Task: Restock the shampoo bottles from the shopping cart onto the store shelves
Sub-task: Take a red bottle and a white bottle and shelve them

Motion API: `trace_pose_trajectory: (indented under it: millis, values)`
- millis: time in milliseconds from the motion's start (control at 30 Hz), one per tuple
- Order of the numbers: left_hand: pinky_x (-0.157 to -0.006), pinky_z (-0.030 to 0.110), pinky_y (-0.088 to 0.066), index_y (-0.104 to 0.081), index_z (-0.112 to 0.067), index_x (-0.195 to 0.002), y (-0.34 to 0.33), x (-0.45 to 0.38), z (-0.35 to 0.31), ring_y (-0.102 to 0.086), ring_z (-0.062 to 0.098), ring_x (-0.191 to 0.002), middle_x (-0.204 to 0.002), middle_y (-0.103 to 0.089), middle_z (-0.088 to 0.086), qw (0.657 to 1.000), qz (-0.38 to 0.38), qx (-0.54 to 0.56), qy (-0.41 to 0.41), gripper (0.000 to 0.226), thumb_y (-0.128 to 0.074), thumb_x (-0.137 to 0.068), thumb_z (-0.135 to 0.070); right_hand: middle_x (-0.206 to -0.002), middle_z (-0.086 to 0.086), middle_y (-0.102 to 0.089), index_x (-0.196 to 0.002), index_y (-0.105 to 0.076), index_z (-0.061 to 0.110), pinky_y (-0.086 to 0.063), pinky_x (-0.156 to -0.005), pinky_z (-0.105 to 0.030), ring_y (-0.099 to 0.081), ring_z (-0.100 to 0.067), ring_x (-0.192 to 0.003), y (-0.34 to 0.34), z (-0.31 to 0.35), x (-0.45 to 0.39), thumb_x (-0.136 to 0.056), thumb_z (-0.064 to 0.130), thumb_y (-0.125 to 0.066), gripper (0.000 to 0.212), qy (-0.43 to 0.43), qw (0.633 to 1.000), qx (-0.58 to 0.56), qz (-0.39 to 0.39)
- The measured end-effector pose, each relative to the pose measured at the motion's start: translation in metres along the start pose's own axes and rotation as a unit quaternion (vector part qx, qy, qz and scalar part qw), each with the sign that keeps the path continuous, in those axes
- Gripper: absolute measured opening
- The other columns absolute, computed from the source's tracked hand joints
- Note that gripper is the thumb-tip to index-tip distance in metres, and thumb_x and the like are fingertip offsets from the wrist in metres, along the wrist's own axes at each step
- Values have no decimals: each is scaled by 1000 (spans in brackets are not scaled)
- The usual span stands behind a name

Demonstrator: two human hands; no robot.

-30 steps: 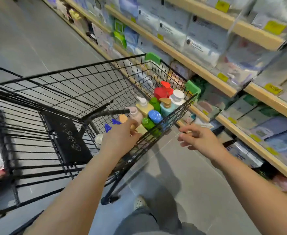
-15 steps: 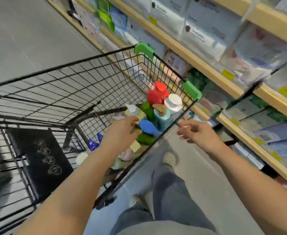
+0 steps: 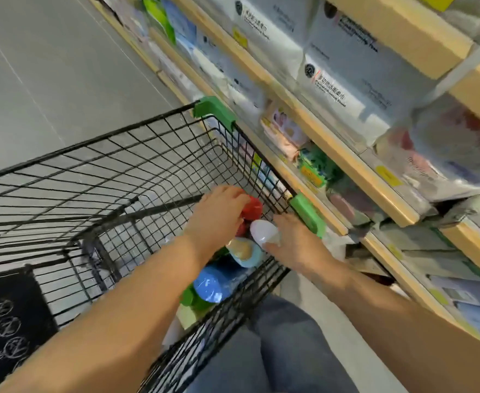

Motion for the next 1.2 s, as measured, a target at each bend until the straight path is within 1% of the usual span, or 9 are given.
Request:
trace_pose_trajectory:
  millis: [133, 267, 667, 733, 800, 833, 900, 967, 1200]
  values:
    - [-111, 38, -19, -29, -19, -138, -11, -38, 3, -21, 24, -137, -146, -31, 5, 995, 45, -72, -46, 56, -52, -87, -17, -138, -10, -34, -138, -24, 15, -41, -90, -37, -41, -31, -122, -19, 2, -20, -86, 32, -56, 64, -10, 999, 36, 38]
    - [-108, 38, -24, -29, -20, -137, -34, -60, 2, -30, 27, -133, -143, -36, 6, 982, 118, -123, -79, 55, -51, -87, -14, -134, -11, -37, -136, -24, 16, -41, -81, -36, -45, -33, -118, -30, -9, -32, -87, 29, -55, 60, -42, 998, 32, 33]
    - [-86, 40, -43, -38, -14, -131, -33, -74, 5, -45, 28, -118, -127, -46, 11, 983, 153, -83, -50, 55, -60, -82, -27, -128, -13, -47, -133, -25, 7, -46, -82, -38, -55, -32, -109, -30, -14, -34, -90, 12, -48, 49, -42, 995, 88, -16]
    - [-86, 38, -43, -39, -15, -131, -31, -75, 4, -46, 27, -116, -124, -48, 10, 985, 143, -75, -55, 54, -57, -84, -32, -113, -14, -58, -126, -38, 4, -50, -72, -33, -63, -30, -96, -26, -12, -33, -81, 14, -62, 52, -34, 992, 115, -30]
    - [-87, 37, -43, -39, -16, -132, -28, -75, 4, -47, 26, -116, -123, -50, 10, 989, 129, -58, -51, 55, -56, -84, -37, -69, -8, -66, -96, -63, 4, -44, -41, -21, -65, -21, -54, -14, -8, -28, -42, 26, -86, 63, -39, 989, 135, -51]
    - [-88, 37, -43, -39, -16, -132, -25, -74, 5, -48, 26, -115, -123, -50, 9, 990, 120, -49, -47, 56, -56, -84, -39, -58, -6, -64, -87, -66, 6, -37, -35, -18, -62, -20, -44, -5, -5, -25, -32, 30, -87, 64, -44, 983, 155, -86]
    - [-87, 36, -42, -42, -15, -129, -17, -70, 8, -49, 26, -113, -121, -52, 9, 995, 96, -23, -32, 55, -57, -83, -41, -86, -13, -68, -108, -53, 4, -38, -49, -26, -68, -30, -72, 3, -3, -21, -63, 28, -76, 56, -56, 991, 116, -34]
    - [-83, 33, -41, -46, -14, -124, -4, -61, 10, -50, 26, -110, -115, -54, 9, 998, 58, 8, -24, 51, -59, -82, -41, -114, -14, -60, -123, -36, 6, -34, -63, -31, -61, -36, -98, 8, -2, -13, -84, 18, -55, 45, -29, 994, 87, -56]
    - [-84, 34, -41, -49, -14, -119, 64, -14, 2, -50, 25, -105, -116, -54, 9, 994, -75, 82, -25, 46, -61, -81, -36, -123, -5, -54, -124, -38, 15, -40, -73, -29, -53, -27, -110, 54, 24, 43, -88, 26, -53, 40, -1, 985, 15, -170]
Point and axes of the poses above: each hand's wrist, its own x-axis away from the middle knuckle, its own y-axis out of the back of the hand, z = x × y, the point moved 5 cm from there along -x, towards the middle knuckle
